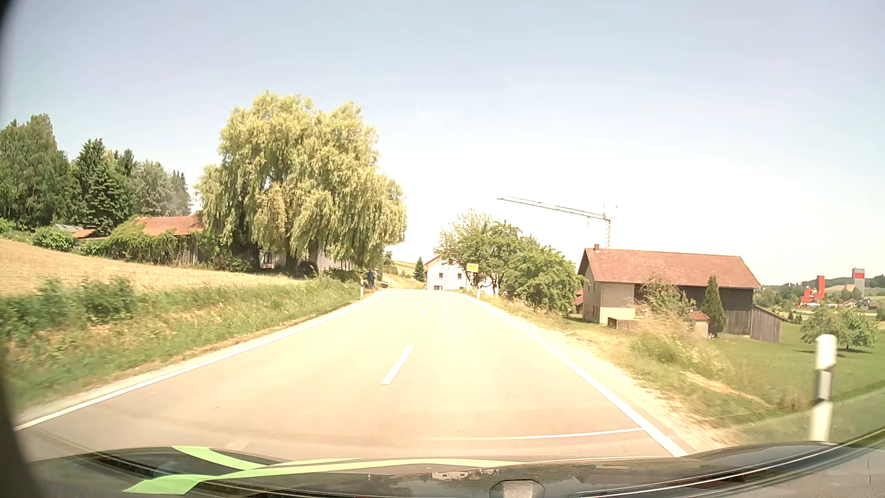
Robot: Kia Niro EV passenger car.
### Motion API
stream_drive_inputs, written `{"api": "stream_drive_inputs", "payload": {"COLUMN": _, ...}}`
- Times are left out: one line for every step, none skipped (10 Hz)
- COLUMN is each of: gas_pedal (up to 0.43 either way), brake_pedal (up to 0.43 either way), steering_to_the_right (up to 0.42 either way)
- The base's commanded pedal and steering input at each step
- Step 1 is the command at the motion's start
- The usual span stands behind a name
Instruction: Follow the waypoints while adhering to traffic rules and regulations
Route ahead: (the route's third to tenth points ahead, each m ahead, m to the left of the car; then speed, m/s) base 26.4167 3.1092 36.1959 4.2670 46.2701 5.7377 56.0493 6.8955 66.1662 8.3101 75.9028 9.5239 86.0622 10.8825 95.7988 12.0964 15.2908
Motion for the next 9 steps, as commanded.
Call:
{"api": "stream_drive_inputs", "payload": {"gas_pedal": 0.067, "brake_pedal": 0.000, "steering_to_the_right": -0.011}}
{"api": "stream_drive_inputs", "payload": {"gas_pedal": 0.067, "brake_pedal": 0.000, "steering_to_the_right": -0.011}}
{"api": "stream_drive_inputs", "payload": {"gas_pedal": 0.067, "brake_pedal": 0.000, "steering_to_the_right": -0.011}}
{"api": "stream_drive_inputs", "payload": {"gas_pedal": 0.067, "brake_pedal": 0.000, "steering_to_the_right": -0.012}}
{"api": "stream_drive_inputs", "payload": {"gas_pedal": 0.067, "brake_pedal": 0.000, "steering_to_the_right": -0.012}}
{"api": "stream_drive_inputs", "payload": {"gas_pedal": 0.079, "brake_pedal": 0.000, "steering_to_the_right": -0.013}}
{"api": "stream_drive_inputs", "payload": {"gas_pedal": 0.079, "brake_pedal": 0.000, "steering_to_the_right": -0.014}}
{"api": "stream_drive_inputs", "payload": {"gas_pedal": 0.079, "brake_pedal": 0.000, "steering_to_the_right": -0.014}}
{"api": "stream_drive_inputs", "payload": {"gas_pedal": 0.079, "brake_pedal": 0.000, "steering_to_the_right": -0.014}}
